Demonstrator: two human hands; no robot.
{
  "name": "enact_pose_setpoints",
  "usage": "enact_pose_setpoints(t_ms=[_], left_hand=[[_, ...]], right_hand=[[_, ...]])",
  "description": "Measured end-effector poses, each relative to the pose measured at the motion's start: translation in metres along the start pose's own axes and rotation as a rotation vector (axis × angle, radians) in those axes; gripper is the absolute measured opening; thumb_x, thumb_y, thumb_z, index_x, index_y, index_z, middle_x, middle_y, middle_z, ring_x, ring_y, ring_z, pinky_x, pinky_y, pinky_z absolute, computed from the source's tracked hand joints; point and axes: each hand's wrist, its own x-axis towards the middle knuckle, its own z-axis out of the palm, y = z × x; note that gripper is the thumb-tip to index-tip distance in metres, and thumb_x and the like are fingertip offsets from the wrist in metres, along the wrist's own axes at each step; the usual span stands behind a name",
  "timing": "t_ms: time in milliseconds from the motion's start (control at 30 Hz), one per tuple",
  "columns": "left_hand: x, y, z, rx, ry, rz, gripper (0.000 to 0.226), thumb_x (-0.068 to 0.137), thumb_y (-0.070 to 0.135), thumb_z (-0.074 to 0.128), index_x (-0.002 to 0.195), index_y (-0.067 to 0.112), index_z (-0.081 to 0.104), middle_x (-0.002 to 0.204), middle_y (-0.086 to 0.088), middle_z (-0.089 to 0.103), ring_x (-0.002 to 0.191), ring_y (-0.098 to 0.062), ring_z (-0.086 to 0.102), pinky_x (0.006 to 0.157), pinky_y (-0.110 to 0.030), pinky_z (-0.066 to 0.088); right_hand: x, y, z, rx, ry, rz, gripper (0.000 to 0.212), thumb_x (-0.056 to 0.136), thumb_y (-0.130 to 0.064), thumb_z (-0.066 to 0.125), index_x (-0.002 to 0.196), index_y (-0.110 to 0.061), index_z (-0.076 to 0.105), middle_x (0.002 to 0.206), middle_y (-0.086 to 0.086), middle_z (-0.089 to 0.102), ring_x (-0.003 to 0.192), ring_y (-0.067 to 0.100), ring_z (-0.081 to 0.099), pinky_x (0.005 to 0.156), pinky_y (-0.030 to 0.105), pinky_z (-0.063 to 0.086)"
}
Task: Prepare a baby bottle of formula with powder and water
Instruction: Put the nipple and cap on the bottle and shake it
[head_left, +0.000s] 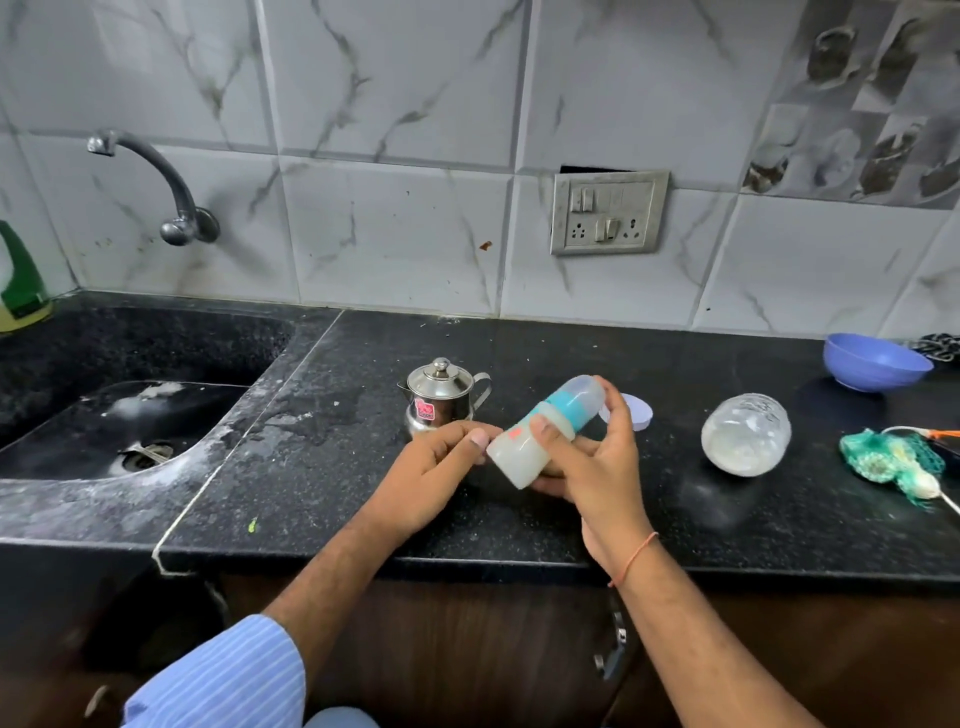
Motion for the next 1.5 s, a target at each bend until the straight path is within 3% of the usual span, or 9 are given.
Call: enact_pose_setpoints(t_ms=[167,300,533,733,900,1000,1100,1300,1500], left_hand=[[-0.002,0.001,0.002,0.033,-0.053,0.012,0.056,0.089,0.053,0.081,0.137,0.025,0.074,0.126,0.005,0.081,0.118,-0.016,0.077,0.104,-0.038,0.061],[-0.001,-0.001,0.001,0.097,-0.048,0.007,0.057,0.085,0.038,0.095,0.137,0.027,0.073,0.123,0.011,0.082,0.114,-0.008,0.077,0.097,-0.023,0.058],[0.004,-0.009,0.0,0.309,-0.057,0.041,0.065,0.077,0.036,0.102,0.135,0.031,0.072,0.122,0.021,0.079,0.116,-0.001,0.073,0.101,-0.024,0.057],[0.003,-0.005,-0.001,0.343,-0.091,0.03,0.058,0.085,0.03,0.097,0.138,0.03,0.072,0.128,0.024,0.078,0.121,0.002,0.071,0.108,-0.029,0.057],[0.004,-0.006,0.0,0.326,-0.151,0.039,0.071,0.09,0.018,0.093,0.153,0.022,0.062,0.14,0.022,0.074,0.132,0.0,0.068,0.118,-0.031,0.053],[0.005,-0.008,0.001,0.304,-0.177,-0.017,0.107,0.083,0.018,0.098,0.171,0.02,0.038,0.149,0.03,0.063,0.14,0.013,0.057,0.121,-0.019,0.045],[0.006,-0.009,0.0,0.316,-0.158,-0.056,0.124,0.08,0.03,0.101,0.175,0.026,0.021,0.151,0.038,0.055,0.137,0.02,0.054,0.101,-0.006,0.046],[0.009,-0.01,0.0,0.312,-0.14,-0.055,0.12,0.079,0.037,0.1,0.174,0.032,0.026,0.156,0.034,0.056,0.137,0.012,0.057,0.099,-0.011,0.048],[0.009,-0.011,0.002,0.363,-0.115,-0.046,0.108,0.08,0.039,0.099,0.169,0.036,0.037,0.147,0.033,0.065,0.135,0.012,0.06,0.1,-0.017,0.048]], right_hand=[[-0.003,0.005,0.01,-0.041,-0.044,-0.026,0.08,0.086,-0.01,0.087,0.144,-0.046,0.045,0.102,0.016,0.082,0.095,0.037,0.08,0.074,0.058,0.066],[0.003,0.003,0.01,-0.032,-0.002,-0.06,0.08,0.084,-0.013,0.09,0.141,-0.049,0.048,0.103,0.015,0.082,0.095,0.037,0.08,0.078,0.065,0.064],[0.0,-0.004,0.008,-0.631,-0.068,-0.319,0.101,0.073,-0.043,0.095,0.149,-0.068,0.033,0.107,-0.014,0.08,0.092,0.003,0.076,0.09,0.03,0.062],[0.009,0.011,-0.014,-0.629,-0.27,-0.229,0.119,0.08,-0.025,0.091,0.161,-0.061,0.011,0.12,-0.016,0.077,0.11,0.005,0.071,0.105,0.03,0.053],[0.013,0.008,-0.015,-0.822,-0.339,-0.233,0.104,0.079,-0.041,0.09,0.16,-0.055,0.026,0.14,-0.029,0.06,0.123,-0.01,0.058,0.098,0.017,0.051],[0.02,0.007,-0.017,-0.768,-0.157,-0.281,0.086,0.073,-0.04,0.091,0.149,-0.041,0.051,0.129,-0.019,0.072,0.114,0.0,0.068,0.104,0.033,0.056],[0.028,0.006,-0.025,-0.6,0.016,-0.226,0.06,0.076,-0.03,0.093,0.129,-0.03,0.065,0.117,-0.013,0.078,0.108,0.0,0.072,0.101,0.041,0.059],[0.031,0.003,-0.034,-0.592,0.133,-0.231,0.051,0.076,-0.034,0.094,0.118,-0.037,0.064,0.105,-0.018,0.079,0.098,-0.005,0.073,0.091,0.028,0.06],[0.019,0.012,-0.021,-0.675,-0.005,-0.218,0.073,0.071,-0.035,0.097,0.135,-0.033,0.063,0.112,-0.02,0.075,0.104,-0.013,0.068,0.089,0.015,0.058]])
